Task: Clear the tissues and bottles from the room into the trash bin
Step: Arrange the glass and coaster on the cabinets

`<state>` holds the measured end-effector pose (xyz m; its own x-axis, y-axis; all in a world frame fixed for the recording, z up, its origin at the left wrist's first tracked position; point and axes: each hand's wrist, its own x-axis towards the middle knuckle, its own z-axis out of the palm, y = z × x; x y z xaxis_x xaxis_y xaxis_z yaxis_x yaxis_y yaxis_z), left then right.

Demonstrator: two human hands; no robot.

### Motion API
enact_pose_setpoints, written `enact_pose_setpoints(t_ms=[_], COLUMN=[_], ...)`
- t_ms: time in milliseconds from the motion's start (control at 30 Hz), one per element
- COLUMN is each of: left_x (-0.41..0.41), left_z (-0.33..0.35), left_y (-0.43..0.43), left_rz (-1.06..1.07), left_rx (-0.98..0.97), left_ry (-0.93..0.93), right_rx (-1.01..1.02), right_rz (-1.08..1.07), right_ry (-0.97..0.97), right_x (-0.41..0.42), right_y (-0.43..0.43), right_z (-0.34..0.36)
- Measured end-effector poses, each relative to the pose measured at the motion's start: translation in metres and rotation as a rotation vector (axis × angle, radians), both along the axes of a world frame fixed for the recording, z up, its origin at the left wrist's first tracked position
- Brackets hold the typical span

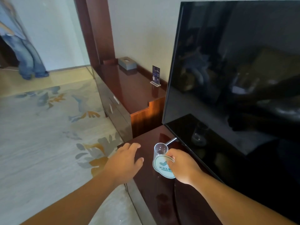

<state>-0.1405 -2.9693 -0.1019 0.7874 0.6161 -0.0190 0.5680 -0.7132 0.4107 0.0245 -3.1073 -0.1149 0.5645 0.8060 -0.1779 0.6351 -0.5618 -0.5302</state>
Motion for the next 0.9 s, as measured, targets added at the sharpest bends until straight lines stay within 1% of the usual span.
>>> enact_pose_setpoints(t_ms=[167, 333, 500, 733, 900], left_x=[0.029, 0.06, 0.089, 0.114, 0.126], left_z=[-0.023, -0.044, -0.07, -0.102, -0.119], left_y=[0.033, 0.058, 0.074, 0.072, 0.064], left_rz=[-0.104, -0.231, -0.333, -0.359, -0.31], left_rx=[-0.039, -0.074, -0.156, -0.267, -0.322], left_ry=[0.025, 0.051, 0.074, 0.129, 0.068], right_rx=[-0.062, -0.117, -0.127, -0.168, -0.181], right_rz=[-0.103, -0.258, -0.363, -0.406, -0.41], right_ry=[0.018, 0.03, 0.034, 0.073, 0.091], right_x=[0.009, 0.013, 0.016, 0.022, 0.029], right_y=[0.012, 0.018, 0.022, 0.021, 0.017], right_z=[-0.003, -0.006, -0.013, -0.025, -0.031])
